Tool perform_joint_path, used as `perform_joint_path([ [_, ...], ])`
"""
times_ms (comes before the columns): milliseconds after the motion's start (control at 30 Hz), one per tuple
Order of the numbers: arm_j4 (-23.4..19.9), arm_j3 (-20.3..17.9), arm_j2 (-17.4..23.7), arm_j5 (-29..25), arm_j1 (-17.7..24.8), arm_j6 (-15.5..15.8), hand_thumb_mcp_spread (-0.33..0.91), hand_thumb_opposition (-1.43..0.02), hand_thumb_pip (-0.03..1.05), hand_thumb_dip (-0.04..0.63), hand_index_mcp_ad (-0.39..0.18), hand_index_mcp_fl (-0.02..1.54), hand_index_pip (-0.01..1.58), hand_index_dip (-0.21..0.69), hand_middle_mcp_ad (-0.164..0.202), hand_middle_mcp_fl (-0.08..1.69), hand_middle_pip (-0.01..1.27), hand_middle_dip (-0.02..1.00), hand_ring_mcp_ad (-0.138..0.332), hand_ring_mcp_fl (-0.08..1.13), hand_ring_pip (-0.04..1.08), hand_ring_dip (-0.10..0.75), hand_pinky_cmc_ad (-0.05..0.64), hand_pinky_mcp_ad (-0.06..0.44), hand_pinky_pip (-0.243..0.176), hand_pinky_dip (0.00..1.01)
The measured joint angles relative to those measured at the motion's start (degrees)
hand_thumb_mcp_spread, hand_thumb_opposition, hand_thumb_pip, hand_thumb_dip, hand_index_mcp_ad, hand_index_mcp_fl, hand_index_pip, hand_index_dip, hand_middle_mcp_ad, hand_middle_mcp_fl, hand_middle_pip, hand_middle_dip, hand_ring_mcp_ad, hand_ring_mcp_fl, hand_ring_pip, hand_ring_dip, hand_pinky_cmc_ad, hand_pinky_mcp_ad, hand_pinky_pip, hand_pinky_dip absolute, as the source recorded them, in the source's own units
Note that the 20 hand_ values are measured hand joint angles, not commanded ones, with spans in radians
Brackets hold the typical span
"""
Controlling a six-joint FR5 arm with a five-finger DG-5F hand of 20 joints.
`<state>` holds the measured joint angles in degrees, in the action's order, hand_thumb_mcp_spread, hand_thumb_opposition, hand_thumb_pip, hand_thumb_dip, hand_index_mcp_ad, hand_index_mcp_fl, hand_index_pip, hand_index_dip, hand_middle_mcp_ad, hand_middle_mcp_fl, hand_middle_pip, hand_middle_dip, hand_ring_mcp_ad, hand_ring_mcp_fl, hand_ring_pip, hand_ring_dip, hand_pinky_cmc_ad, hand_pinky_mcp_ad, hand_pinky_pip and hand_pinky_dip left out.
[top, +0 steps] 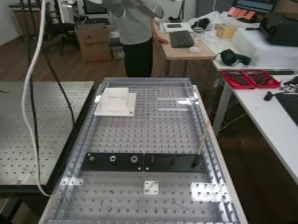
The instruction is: Grab the paper clip and place it in the clear container
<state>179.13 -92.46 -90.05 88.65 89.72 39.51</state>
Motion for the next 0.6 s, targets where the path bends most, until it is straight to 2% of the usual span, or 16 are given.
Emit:
perform_joint_path([
  [267,-2.2,-1.8,-0.9,-0.1,-1.1,0.7,0.34,-0.76,0.48,0.143,-0.012,0.01,0.08,0.063,0.007,0.04,0.13,0.17,0.155,0.00,0.09,0.106,0.379,0.312,-0.094,0.47],
  [333,-2.8,-2.2,-1.0,-0.2,-1.3,1.0,0.34,-0.77,0.48,0.169,-0.021,0.01,0.08,0.049,0.007,0.08,0.14,0.19,0.155,0.00,0.09,0.110,0.379,0.316,-0.094,0.47],
  [467,-3.7,-2.9,-1.5,-0.3,-1.7,1.6,0.37,-0.77,0.55,0.195,-0.026,0.01,0.08,0.031,0.005,0.17,0.14,0.24,0.155,0.00,0.09,0.110,0.379,0.312,-0.094,0.48],
  [600,-4.1,-3.3,-2.1,0.1,-2.4,1.5,0.39,-0.79,0.56,0.222,-0.028,0.01,0.09,0.012,0.003,0.30,0.14,0.30,0.152,0.00,0.08,0.115,0.379,0.312,-0.094,0.44],
])
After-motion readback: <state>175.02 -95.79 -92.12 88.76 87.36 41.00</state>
